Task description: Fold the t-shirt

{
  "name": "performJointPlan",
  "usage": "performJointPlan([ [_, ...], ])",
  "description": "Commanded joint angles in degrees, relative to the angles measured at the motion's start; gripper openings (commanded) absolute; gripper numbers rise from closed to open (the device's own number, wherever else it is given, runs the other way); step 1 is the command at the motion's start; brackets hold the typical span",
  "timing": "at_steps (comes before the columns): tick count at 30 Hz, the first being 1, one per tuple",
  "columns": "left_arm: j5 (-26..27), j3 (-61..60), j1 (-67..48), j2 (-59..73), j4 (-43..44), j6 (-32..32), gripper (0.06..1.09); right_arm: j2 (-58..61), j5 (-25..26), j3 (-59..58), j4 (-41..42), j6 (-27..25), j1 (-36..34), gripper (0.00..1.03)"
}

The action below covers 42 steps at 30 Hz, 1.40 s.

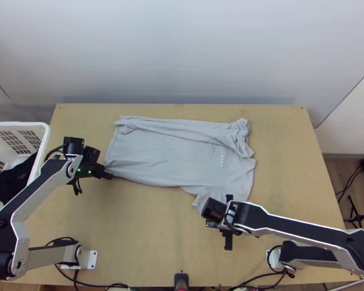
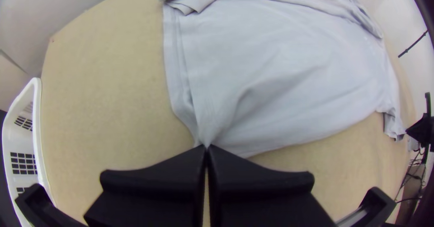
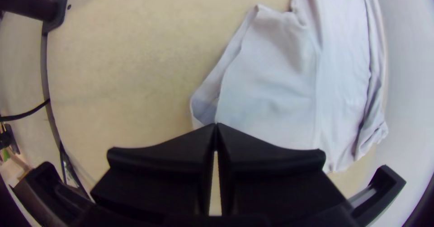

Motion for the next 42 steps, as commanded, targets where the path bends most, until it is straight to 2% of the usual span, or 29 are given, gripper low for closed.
performJointPlan([
  [1,0.4,3.2,0.3,-1.4,-2.8,0.4,0.11,-4.6,1.9,4.4,-0.5,-3.2,-4.1,0.03],
  [8,0.7,8.7,-0.6,-2.5,-7.6,-0.7,0.11,-9.0,4.7,11.6,-4.1,-8.1,-10.5,0.03],
  [13,0.8,14.3,-0.8,-2.2,-10.3,-1.2,0.11,-9.4,5.2,15.8,-4.1,-15.1,-19.7,0.03],
  [18,0.7,21.4,-0.8,1.0,-12.9,-1.2,0.11,-7.3,5.1,20.3,-0.9,-23.3,-30.2,0.03],
  [24,0.6,29.4,-0.3,7.5,-16.2,-0.6,0.11,-2.9,3.8,22.7,4.8,-30.3,-41.2,0.03],
  [34,0.3,46.7,0.8,23.9,-21.5,-1.9,0.1,6.7,-0.1,23.7,18.3,-36.2,-54.1,0.03],
  [42,0.3,67.2,-1.0,39.7,-29.8,-5.6,0.1,18.1,-1.7,31.5,23.8,-37.6,-57.2,0.03],
])
